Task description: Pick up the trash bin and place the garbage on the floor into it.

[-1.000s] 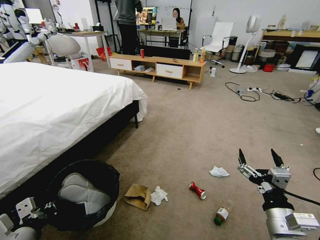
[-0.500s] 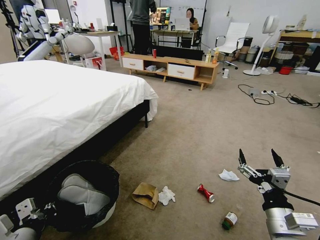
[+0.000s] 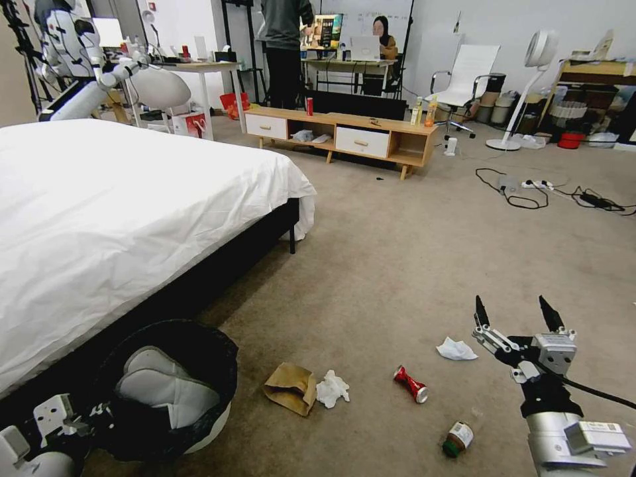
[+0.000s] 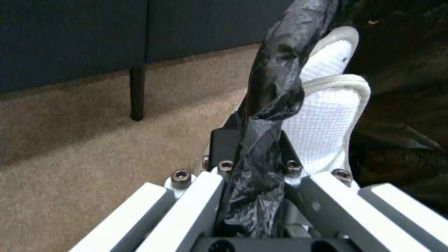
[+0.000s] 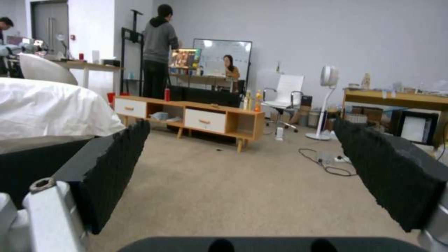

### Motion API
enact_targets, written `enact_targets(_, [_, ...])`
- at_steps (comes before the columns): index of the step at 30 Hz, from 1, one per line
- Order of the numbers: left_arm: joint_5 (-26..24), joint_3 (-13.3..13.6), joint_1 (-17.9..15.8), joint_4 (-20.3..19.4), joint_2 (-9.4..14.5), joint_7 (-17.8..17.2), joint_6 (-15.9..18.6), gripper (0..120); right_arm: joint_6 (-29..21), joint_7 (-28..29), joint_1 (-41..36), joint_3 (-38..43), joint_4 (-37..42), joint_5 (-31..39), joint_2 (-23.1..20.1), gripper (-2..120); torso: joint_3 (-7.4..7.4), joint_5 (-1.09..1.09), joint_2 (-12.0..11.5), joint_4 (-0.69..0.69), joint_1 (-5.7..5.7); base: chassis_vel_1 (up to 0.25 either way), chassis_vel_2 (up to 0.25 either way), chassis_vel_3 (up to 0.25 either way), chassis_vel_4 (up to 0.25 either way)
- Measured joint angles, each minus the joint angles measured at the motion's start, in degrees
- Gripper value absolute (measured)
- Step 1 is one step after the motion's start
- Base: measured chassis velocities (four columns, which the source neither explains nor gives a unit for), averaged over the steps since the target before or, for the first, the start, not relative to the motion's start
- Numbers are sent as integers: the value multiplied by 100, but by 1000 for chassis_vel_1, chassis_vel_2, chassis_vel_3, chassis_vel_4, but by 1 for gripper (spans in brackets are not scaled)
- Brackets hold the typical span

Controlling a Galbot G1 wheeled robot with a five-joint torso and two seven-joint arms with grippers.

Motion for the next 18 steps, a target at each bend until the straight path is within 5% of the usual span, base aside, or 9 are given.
enact_targets(18, [-4,2,-26,21,22,5,0,2,6,1,8,-5,-19,-16,14,100,0,0,0,0,0,0,0,0,0])
